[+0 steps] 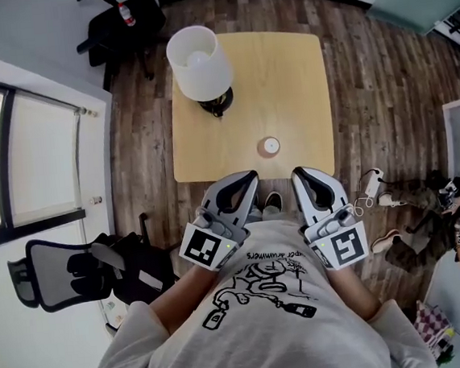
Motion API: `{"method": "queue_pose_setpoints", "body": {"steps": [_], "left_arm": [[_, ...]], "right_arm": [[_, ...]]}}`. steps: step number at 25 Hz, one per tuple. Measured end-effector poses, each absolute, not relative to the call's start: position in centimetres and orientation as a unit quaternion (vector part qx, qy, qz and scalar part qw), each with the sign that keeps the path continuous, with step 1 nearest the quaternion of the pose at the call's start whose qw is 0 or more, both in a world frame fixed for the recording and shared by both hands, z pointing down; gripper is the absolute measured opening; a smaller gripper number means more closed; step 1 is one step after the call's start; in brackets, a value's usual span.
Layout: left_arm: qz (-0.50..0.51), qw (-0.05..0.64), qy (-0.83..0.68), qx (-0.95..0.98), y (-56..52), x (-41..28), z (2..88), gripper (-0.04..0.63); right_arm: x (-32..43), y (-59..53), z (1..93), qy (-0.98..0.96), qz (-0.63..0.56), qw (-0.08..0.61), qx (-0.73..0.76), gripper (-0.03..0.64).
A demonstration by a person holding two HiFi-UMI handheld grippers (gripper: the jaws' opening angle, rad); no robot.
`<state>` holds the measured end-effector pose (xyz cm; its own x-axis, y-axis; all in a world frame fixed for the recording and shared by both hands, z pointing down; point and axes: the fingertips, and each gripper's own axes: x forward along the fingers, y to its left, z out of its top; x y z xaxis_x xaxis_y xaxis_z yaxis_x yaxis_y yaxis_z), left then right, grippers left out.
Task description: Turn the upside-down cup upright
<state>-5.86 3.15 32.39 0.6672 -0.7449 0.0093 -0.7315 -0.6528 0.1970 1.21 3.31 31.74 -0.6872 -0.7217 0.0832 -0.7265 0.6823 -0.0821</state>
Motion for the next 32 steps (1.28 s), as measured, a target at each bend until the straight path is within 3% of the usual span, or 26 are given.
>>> {"method": "queue_pose_setpoints", "body": {"steps": [29,32], "left_arm": [[0.046,0.144,-0.368,0.918,-0.9,-4.0,50.2,0.009],[0.052,0.142,-0.366,0.918,-1.5,-4.1,52.3,0.009]], "right_arm": [[2.9,-1.8,49.5,-0.93,0.066,0.084,0.351,0.029],[2.6,-2.5,51.7,-0.934,0.061,0.088,0.341,0.053]]}}
